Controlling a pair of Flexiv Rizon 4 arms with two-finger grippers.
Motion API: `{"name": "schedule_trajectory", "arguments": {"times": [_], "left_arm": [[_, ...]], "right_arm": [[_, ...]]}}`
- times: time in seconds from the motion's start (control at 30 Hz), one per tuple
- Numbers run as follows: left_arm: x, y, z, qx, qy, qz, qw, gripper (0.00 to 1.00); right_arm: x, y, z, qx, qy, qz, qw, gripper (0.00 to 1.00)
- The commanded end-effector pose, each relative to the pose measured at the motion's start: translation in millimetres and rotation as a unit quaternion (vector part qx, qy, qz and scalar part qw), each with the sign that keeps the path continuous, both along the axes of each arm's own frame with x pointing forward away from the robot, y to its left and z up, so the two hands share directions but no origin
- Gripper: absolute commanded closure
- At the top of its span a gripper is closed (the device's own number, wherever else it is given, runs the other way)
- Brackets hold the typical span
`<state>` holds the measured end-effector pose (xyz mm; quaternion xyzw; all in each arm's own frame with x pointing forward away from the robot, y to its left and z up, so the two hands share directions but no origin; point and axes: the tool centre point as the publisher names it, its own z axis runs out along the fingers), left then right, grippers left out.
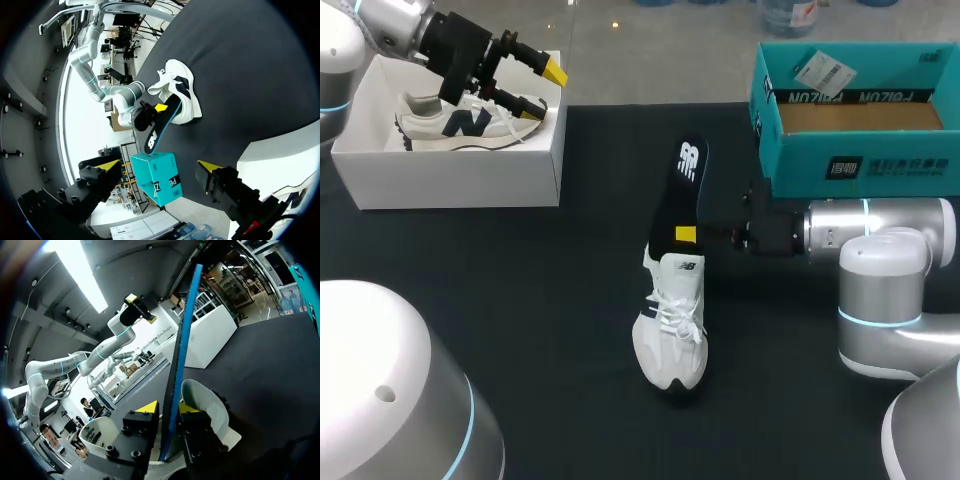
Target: Take the shoe out of the shoebox, open the shoe tongue, remove and reinsert the insole, then place the shoe into the shoebox
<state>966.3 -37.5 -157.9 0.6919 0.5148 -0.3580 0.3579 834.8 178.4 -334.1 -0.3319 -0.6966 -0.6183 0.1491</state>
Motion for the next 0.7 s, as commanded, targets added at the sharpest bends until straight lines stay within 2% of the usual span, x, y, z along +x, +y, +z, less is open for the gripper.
{"name": "schedule_trajectory", "arguments": {"times": [0.03,0.33,0.53,0.6,0.67,0.7], "left_arm": [[0.7,0.1,0.2,0.001,0.000,-0.001,1.000,0.00],[0.7,0.1,0.2,0.001,0.000,-0.001,1.000,0.00],[0.7,0.1,0.2,0.001,0.000,-0.001,1.000,0.00],[0.7,0.1,0.2,0.001,0.000,-0.001,1.000,0.00],[0.7,0.1,0.2,0.001,0.000,-0.001,1.000,0.00],[0.7,0.1,0.2,0.001,0.000,-0.001,1.000,0.00]], "right_arm": [[-0.3,0.0,6.5,-0.006,-0.005,0.000,1.000,0.64],[8.4,-1.1,19.8,-0.025,-0.015,0.009,1.000,0.65],[13.1,-2.3,22.5,-0.032,-0.016,0.010,0.999,0.74],[15.0,-3.3,23.1,-0.034,-0.016,0.010,0.999,0.80],[16.4,-4.3,24.1,-0.038,-0.018,0.008,0.999,1.00],[16.5,-4.4,24.2,-0.041,-0.019,0.008,0.999,1.00]]}}
